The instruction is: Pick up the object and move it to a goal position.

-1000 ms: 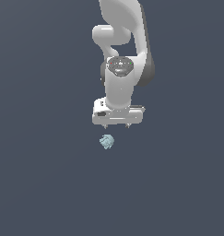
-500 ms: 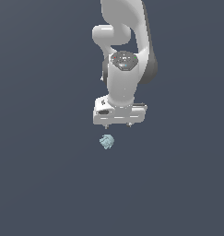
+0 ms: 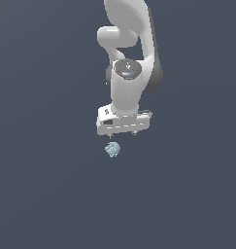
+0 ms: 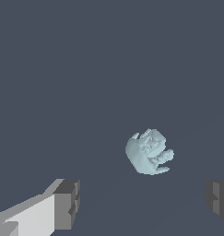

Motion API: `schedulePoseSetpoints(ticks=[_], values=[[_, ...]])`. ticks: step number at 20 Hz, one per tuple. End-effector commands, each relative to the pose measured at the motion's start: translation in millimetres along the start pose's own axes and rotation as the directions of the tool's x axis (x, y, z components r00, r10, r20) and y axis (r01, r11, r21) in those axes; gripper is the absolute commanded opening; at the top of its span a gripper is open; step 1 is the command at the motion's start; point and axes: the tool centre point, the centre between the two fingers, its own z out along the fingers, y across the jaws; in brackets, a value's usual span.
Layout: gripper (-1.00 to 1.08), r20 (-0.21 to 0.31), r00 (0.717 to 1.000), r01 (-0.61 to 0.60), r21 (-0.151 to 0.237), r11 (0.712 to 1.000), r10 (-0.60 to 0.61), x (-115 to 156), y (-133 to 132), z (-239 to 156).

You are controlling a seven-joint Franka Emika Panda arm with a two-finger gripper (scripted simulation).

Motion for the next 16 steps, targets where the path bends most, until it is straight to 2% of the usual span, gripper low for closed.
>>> schedulePoseSetpoints(ticks=[1,8,16], values=[[1.0,0.001,0.999,0.037,0.0,0.999,-0.037,-0.5,3.3,5.7],[1.0,0.004,0.983,0.186,0.003,0.983,-0.186,-2.5,15.7,27.7],[1.0,0.003,0.93,0.368,0.01,0.93,-0.368,-6.4,30.0,55.1]])
